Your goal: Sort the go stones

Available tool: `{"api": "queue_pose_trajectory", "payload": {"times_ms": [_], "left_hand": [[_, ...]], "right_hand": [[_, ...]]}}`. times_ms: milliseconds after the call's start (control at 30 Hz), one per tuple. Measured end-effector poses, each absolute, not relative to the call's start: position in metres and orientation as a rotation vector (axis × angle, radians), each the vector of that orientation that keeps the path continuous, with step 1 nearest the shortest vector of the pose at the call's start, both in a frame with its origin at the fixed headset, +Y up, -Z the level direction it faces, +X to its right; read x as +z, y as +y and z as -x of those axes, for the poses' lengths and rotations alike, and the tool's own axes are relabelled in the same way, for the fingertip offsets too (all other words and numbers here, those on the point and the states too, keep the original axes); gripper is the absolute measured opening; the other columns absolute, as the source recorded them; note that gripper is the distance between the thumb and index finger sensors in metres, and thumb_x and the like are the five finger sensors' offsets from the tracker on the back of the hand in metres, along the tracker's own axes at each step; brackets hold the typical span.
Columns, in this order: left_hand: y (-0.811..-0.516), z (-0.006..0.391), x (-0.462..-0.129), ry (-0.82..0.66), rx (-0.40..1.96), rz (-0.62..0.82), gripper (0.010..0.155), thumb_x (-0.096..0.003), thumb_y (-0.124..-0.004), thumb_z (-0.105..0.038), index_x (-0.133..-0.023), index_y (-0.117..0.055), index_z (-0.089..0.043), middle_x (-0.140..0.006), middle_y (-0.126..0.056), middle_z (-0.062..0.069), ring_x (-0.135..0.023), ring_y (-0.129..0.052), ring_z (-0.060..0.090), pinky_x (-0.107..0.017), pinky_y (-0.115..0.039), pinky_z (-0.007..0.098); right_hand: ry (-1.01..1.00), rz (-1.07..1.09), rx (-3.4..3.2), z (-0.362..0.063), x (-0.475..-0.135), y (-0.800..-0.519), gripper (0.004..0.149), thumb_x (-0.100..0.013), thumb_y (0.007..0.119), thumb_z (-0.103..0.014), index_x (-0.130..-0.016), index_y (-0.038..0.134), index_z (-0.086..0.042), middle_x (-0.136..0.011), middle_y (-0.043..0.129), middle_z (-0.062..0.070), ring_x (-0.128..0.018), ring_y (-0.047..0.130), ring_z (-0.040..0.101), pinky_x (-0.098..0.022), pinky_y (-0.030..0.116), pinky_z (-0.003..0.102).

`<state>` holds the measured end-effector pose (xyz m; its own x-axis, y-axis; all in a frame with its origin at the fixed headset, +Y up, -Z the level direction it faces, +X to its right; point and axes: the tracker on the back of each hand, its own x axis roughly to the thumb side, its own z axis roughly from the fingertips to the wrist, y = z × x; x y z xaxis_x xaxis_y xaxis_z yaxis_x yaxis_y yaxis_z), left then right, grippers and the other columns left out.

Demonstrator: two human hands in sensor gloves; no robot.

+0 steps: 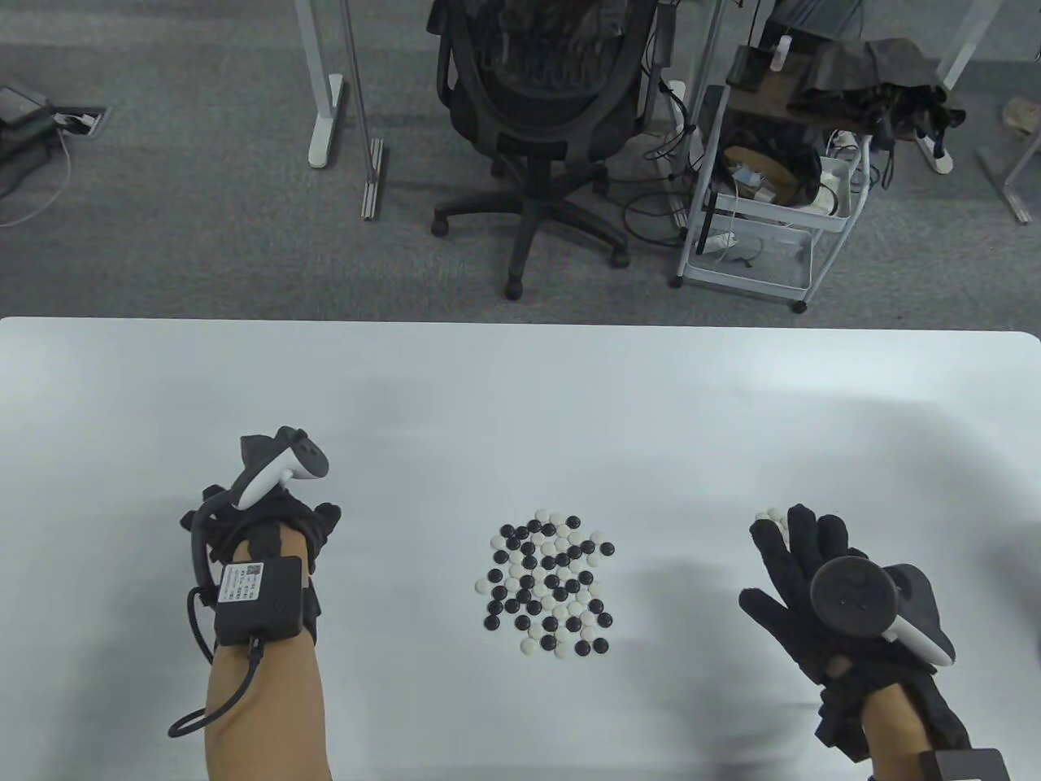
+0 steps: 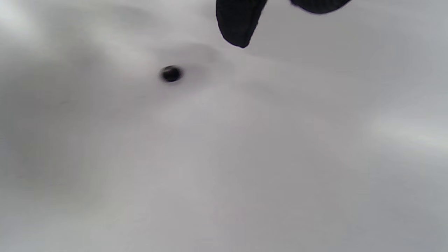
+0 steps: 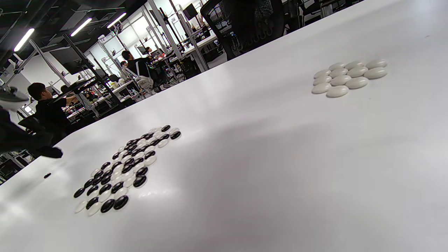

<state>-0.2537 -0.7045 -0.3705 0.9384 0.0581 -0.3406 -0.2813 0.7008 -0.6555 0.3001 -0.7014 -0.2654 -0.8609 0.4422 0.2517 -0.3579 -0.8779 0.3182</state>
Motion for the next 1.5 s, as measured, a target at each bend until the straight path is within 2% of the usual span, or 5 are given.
{"api": "queue_pose_trajectory", "payload": {"times_ms": [333, 700, 1033, 1300, 1500], "left_hand": [[-0.696, 0.048, -0.377, -0.353, -0.054, 0.732, 0.066, -0.0593, -0.043, -0.051, -0.119, -0.052, -0.025, -0.119, 0.004, 0.032, -0.097, 0.01, 0.06, -0.06, -0.005, 0.085], [-0.751, -0.019, -0.41, -0.35, -0.092, 0.839, 0.065, -0.0564, -0.039, -0.051, -0.119, -0.041, -0.032, -0.116, 0.011, 0.028, -0.095, 0.016, 0.058, -0.061, -0.002, 0.084], [-0.749, 0.087, -0.442, 0.048, -0.018, 0.83, 0.067, -0.0552, -0.037, -0.051, -0.118, -0.037, -0.029, -0.114, 0.014, 0.029, -0.095, 0.017, 0.058, -0.059, 0.0, 0.084], [-0.746, 0.231, -0.409, 0.342, 0.082, 0.869, 0.067, -0.0554, -0.038, -0.05, -0.118, -0.04, -0.026, -0.113, 0.013, 0.03, -0.095, 0.015, 0.059, -0.058, -0.001, 0.084], [-0.745, 0.279, -0.385, 0.422, 0.133, 0.871, 0.067, -0.0554, -0.039, -0.049, -0.119, -0.039, -0.026, -0.113, 0.013, 0.03, -0.095, 0.015, 0.059, -0.058, 0.0, 0.084]], "right_hand": [[0.385, -0.414, 2.665, -0.301, -0.263, -0.702, 0.079, -0.056, 0.046, -0.054, -0.114, 0.014, -0.012, -0.107, -0.006, 0.033, -0.088, -0.009, 0.06, -0.056, 0.01, 0.082], [0.395, -0.41, 2.643, -0.304, -0.262, -0.7, 0.079, -0.056, 0.046, -0.054, -0.114, 0.014, -0.011, -0.107, -0.006, 0.033, -0.089, -0.009, 0.06, -0.056, 0.01, 0.083], [0.41, -0.412, 2.637, -0.305, -0.26, -0.697, 0.079, -0.056, 0.046, -0.054, -0.114, 0.013, -0.011, -0.107, -0.007, 0.033, -0.088, -0.009, 0.06, -0.056, 0.01, 0.083], [0.456, -0.395, 2.649, -0.304, -0.263, -0.702, 0.079, -0.056, 0.046, -0.054, -0.114, 0.013, -0.011, -0.106, -0.008, 0.033, -0.088, -0.01, 0.06, -0.056, 0.01, 0.083], [0.461, -0.392, 2.657, -0.303, -0.263, -0.702, 0.079, -0.056, 0.046, -0.054, -0.114, 0.013, -0.011, -0.106, -0.008, 0.033, -0.088, -0.01, 0.06, -0.056, 0.01, 0.083]]}}
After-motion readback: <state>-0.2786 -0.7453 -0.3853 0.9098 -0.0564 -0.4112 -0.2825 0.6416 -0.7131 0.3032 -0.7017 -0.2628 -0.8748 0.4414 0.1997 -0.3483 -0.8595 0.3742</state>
